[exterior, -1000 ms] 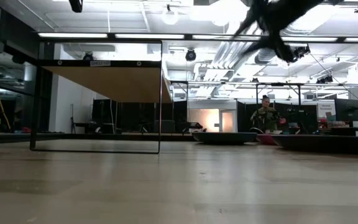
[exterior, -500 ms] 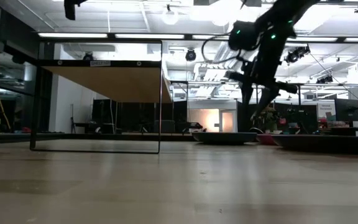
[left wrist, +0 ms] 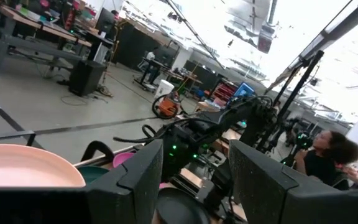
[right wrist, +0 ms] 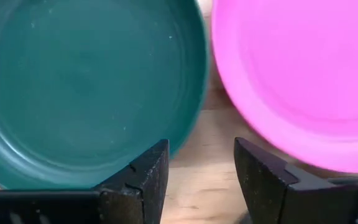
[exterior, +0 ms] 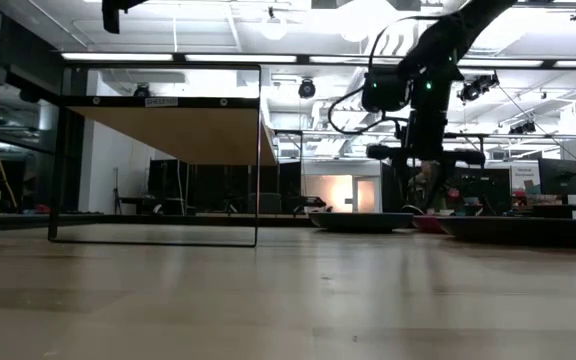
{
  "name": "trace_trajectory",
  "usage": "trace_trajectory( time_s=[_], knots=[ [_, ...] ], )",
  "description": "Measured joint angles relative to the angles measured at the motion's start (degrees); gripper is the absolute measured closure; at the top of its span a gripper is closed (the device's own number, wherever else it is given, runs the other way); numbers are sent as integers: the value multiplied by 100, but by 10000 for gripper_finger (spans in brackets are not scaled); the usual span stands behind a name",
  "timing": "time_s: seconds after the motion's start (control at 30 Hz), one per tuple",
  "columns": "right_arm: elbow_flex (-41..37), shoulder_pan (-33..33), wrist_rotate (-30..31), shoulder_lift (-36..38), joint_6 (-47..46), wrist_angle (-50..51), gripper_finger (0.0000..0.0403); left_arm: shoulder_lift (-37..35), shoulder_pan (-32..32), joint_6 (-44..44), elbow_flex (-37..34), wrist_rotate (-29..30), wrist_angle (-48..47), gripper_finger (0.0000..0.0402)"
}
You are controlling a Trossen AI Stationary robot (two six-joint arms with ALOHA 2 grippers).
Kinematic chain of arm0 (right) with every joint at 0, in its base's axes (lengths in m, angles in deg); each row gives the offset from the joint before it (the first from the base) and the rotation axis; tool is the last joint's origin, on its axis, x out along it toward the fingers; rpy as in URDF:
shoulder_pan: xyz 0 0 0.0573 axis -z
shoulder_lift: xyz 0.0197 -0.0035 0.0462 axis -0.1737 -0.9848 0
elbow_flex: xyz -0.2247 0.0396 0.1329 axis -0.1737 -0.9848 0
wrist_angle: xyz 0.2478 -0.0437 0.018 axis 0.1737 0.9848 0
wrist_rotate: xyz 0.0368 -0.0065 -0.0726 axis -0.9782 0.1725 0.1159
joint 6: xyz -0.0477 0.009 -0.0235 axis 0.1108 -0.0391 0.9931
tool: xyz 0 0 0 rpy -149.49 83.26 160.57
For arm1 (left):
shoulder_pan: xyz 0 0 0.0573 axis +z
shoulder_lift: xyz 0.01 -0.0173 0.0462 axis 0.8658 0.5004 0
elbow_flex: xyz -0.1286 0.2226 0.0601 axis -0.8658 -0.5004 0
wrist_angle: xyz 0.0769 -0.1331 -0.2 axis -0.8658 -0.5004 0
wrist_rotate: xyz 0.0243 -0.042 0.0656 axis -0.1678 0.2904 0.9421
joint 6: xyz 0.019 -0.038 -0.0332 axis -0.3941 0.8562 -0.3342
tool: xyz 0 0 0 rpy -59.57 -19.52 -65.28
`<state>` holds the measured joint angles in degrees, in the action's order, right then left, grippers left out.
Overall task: Place and stack plates onto a shelf
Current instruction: Put the dark blue plate on the shelf
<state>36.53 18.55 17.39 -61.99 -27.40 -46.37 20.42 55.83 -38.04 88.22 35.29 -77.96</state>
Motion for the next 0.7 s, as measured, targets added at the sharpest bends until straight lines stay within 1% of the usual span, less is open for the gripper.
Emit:
trace_trajectory(
  time_s=[0.17, 0.33, 0.53, 0.7],
  knots=[
    [-260, -42, -76, -12, -580, -447, 240, 0, 0, -144, 0, 9, -46, 227],
    [-443, -26, -20, -12, -989, -722, 240, 0, 0, -145, 0, 9, -47, 227],
    [-672, 48, -75, -86, -1320, -1200, 240, 0, 0, -144, 0, 9, -111, 227],
    [-674, 72, -183, -374, -1438, -1648, 240, 0, 0, -144, 0, 11, -113, 227]
  ],
)
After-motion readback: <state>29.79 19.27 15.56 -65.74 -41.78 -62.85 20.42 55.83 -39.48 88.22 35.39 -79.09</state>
